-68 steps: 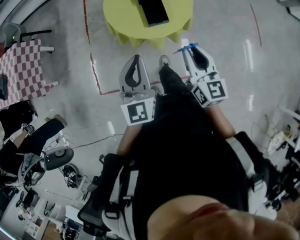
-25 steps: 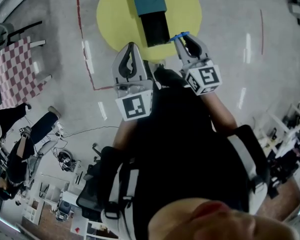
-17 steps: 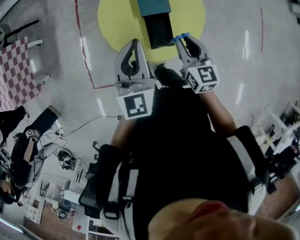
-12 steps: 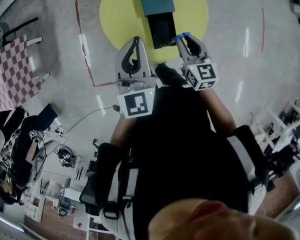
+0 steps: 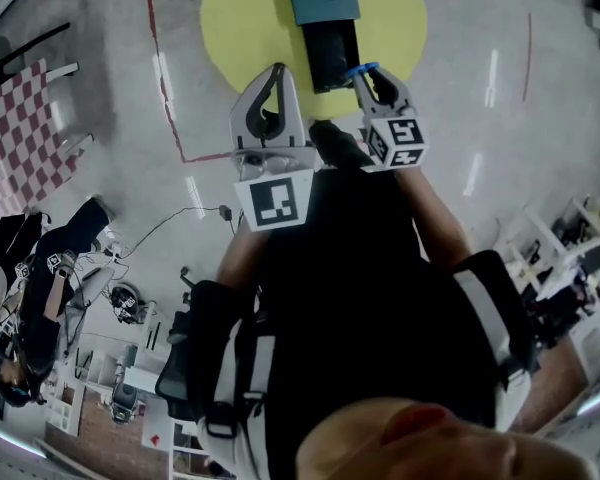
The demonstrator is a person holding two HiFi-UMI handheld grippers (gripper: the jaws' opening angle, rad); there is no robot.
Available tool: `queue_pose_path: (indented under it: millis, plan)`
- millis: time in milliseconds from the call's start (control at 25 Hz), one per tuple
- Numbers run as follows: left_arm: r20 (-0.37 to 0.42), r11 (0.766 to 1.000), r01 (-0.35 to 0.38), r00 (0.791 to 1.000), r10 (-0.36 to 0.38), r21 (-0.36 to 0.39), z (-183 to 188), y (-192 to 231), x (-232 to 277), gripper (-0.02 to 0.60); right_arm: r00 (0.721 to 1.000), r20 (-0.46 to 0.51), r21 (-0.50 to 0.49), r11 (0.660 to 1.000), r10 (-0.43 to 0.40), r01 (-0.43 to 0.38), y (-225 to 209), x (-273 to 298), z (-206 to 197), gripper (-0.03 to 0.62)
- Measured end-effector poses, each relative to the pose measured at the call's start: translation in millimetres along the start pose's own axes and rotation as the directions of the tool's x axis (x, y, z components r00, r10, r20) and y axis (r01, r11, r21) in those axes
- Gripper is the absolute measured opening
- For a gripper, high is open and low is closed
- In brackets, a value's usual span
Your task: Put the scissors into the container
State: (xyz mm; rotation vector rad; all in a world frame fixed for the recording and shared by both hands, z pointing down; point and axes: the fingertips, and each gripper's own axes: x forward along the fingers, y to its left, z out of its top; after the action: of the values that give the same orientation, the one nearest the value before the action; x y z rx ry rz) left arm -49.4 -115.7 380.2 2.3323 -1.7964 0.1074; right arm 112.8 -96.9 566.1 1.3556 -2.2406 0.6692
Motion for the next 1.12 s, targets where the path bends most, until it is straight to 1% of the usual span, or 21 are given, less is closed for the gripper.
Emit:
queue_pose_path:
  millis: [160, 320, 760, 1120]
  plan:
    - [-0.004, 1.0, 0.004, 1.0, -0.004, -0.003, -3.7, 8.5, 3.6, -0.004, 1.0, -0.029, 0.011, 1.0, 0.008, -0.007, 6.6, 18.4, -10.6, 0.078]
    - [-0.007, 1.0, 0.001, 1.0, -0.001, 0.0, -6.9, 10.1, 5.5, -0.003, 0.996, -0.092, -0.006, 1.0, 0.006, -0.006, 1.4, 30.1, -31.5, 0.078]
    - [-0.015, 1.0, -0.014, 1.0, 0.014, -0.022, -12.0, 20.5, 7.4, -0.003, 0.985, -0.172, -0.014, 1.0, -0.012, 0.01, -6.0, 57.0, -61.5, 0.078]
    - [-0.028, 1.0, -0.017, 0.999, 0.016, -0.024, -16.5, 21.4, 11.3, -0.004, 0.977, -0.213, -0.027, 1.0, -0.015, 0.009, -14.2, 67.7, -79.4, 0.078]
